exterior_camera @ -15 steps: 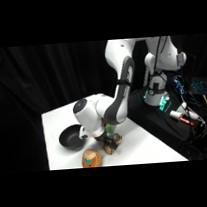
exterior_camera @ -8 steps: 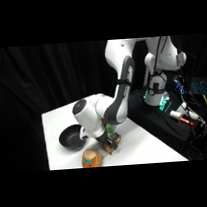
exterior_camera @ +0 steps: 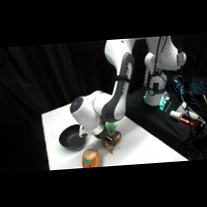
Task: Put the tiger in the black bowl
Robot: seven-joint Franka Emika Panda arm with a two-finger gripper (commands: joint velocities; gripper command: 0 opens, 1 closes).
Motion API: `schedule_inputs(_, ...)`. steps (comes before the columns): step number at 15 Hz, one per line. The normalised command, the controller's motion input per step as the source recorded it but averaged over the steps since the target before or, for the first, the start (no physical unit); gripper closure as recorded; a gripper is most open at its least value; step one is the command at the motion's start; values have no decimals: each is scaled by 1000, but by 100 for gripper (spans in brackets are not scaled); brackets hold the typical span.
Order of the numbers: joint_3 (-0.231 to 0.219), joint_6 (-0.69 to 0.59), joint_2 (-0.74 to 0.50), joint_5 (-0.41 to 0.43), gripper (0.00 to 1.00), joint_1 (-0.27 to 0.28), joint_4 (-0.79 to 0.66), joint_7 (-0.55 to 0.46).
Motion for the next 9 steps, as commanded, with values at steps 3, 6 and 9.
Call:
schedule_inputs(3,-70,-291,-353,-31,94,48,-64,90)
schedule_inputs(6,-71,-301,-340,-36,95,38,-20,70)
schedule_inputs(9,-73,-185,-229,-24,95,-15,106,-2)
